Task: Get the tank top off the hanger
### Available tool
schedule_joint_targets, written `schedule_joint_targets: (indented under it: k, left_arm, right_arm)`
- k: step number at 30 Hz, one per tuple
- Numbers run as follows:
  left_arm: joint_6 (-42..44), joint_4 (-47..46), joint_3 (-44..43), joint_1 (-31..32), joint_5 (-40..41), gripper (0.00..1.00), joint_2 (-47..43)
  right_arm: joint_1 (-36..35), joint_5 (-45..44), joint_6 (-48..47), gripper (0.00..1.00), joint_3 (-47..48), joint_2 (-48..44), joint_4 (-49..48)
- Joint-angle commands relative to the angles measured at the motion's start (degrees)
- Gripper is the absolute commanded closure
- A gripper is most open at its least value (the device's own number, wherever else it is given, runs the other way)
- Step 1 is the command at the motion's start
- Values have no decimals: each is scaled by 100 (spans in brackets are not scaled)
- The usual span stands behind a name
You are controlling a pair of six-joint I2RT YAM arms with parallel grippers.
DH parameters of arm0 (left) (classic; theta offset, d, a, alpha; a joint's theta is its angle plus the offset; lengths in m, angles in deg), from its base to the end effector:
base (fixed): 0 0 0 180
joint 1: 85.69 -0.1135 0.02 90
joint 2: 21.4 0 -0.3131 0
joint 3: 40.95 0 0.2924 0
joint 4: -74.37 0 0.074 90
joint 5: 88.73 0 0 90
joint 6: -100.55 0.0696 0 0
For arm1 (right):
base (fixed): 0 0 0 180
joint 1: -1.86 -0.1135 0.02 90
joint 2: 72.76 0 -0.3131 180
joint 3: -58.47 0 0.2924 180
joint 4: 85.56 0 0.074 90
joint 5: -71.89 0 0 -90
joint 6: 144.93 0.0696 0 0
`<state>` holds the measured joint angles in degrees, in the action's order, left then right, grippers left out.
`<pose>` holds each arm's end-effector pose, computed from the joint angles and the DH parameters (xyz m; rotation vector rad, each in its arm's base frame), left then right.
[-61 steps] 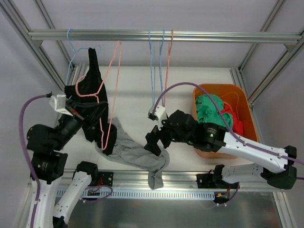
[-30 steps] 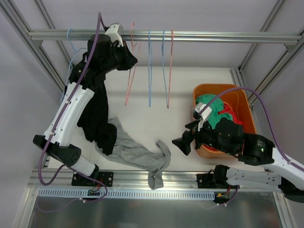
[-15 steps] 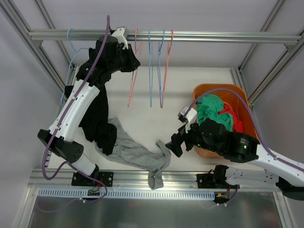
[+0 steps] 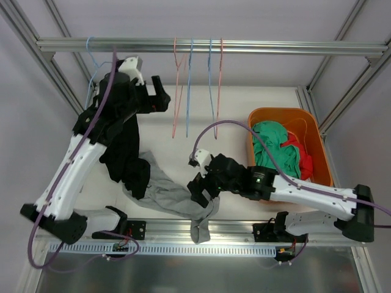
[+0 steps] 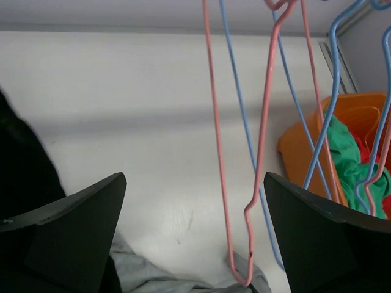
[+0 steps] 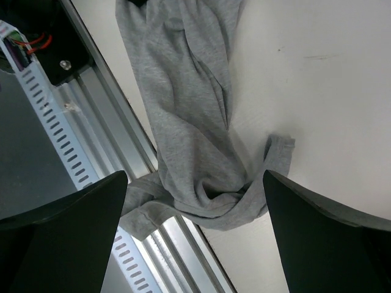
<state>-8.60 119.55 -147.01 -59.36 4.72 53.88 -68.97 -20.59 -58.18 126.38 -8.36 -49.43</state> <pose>0.2982 -0.1429 0.5303 0.0727 1.8497 -0.5035 0.1005 0.2800 0.3364 -1.3097 1.7790 0.6326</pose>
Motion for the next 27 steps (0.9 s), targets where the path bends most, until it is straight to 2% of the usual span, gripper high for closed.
schedule_joint_targets:
  k: [1, 2, 4, 8, 13, 18, 22, 23, 26, 27]
  left_arm:
    - [88, -30, 753, 57, 955, 1, -1259]
    - [70, -3, 1243, 57, 1313, 1, -1828]
    - [-26, 49, 1937, 57, 1606, 1, -2393]
    - [-53, 277, 2749, 57, 1967, 1, -3833]
    - [316, 463, 3523, 57, 1923, 1, -4724]
    - [290, 515, 4471, 57, 2669, 1, -5769]
    - [237, 515, 4719, 57, 2802, 1, -6175]
    - [237, 515, 4737, 57, 2794, 1, -6175]
    - [246, 524, 4754, 57, 2750, 1, -6132]
    - [263, 524, 4763, 48, 2750, 2, -6114]
  right_arm:
    - [-54, 116, -159, 1, 26, 598, -644]
    - [-54, 116, -185, 0, 35, 765, -724]
    - [-71, 177, -272, 1, 140, 1319, -882]
    - [-159, 371, -501, 1, 526, 2321, -988]
    - [-300, 301, -607, 1, 1186, 3455, -997]
    - [-458, 55, -598, 0, 1520, 4132, -1023]
    - [-493, -392, -511, 0, 1608, 4537, -1032]
    - [-528, -707, -502, 2, 1591, 4633, -1032]
    - [-581, -1069, -502, 21, 1512, 4573, -1102]
    - [-634, -1114, -502, 39, 1425, 4494, -1172]
